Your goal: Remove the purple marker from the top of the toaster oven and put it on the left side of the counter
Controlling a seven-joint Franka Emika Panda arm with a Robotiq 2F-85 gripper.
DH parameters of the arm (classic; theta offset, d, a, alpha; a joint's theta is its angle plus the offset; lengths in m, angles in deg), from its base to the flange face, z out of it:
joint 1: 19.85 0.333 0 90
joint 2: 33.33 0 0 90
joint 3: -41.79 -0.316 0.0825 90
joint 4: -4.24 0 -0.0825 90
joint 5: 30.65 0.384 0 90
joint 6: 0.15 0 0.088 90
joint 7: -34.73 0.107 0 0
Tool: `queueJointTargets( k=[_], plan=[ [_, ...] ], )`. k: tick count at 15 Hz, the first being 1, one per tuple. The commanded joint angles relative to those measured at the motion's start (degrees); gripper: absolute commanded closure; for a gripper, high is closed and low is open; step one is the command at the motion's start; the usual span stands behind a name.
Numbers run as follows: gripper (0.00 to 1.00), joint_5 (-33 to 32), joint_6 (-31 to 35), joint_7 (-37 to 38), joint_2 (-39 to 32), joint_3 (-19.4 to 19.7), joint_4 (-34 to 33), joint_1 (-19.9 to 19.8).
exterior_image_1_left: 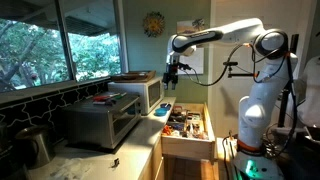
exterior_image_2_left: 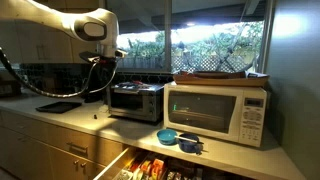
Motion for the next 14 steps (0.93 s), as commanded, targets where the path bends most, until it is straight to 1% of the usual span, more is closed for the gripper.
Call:
queueJointTargets(
  k=[1,4,5,6,10,11,13,14],
  plan=[
    [0.00,0.32,-0.21,-0.30,-0.12,-0.79,-0.18,-1.00],
    [0.00,0.32,-0.21,-0.30,-0.12,-0.79,-0.18,-1.00],
    [0.00,1.70,2.92,1.09,-1.46,-1.47,-1.23,-0.52],
    [0.00,0.53,8.36,3.50,-3.11,-3.62,-2.61,-0.12],
    [0.00,-7.07,22.59,9.12,-11.24,-10.91,-11.58,1.15],
    [0.00,-7.80,24.03,10.00,-14.14,-12.15,-14.52,1.87],
    [0.00,-10.33,23.90,11.95,-19.40,-14.26,-21.11,3.19],
    [0.00,-9.81,22.22,10.56,-22.09,-14.47,-24.60,4.11]
  ],
)
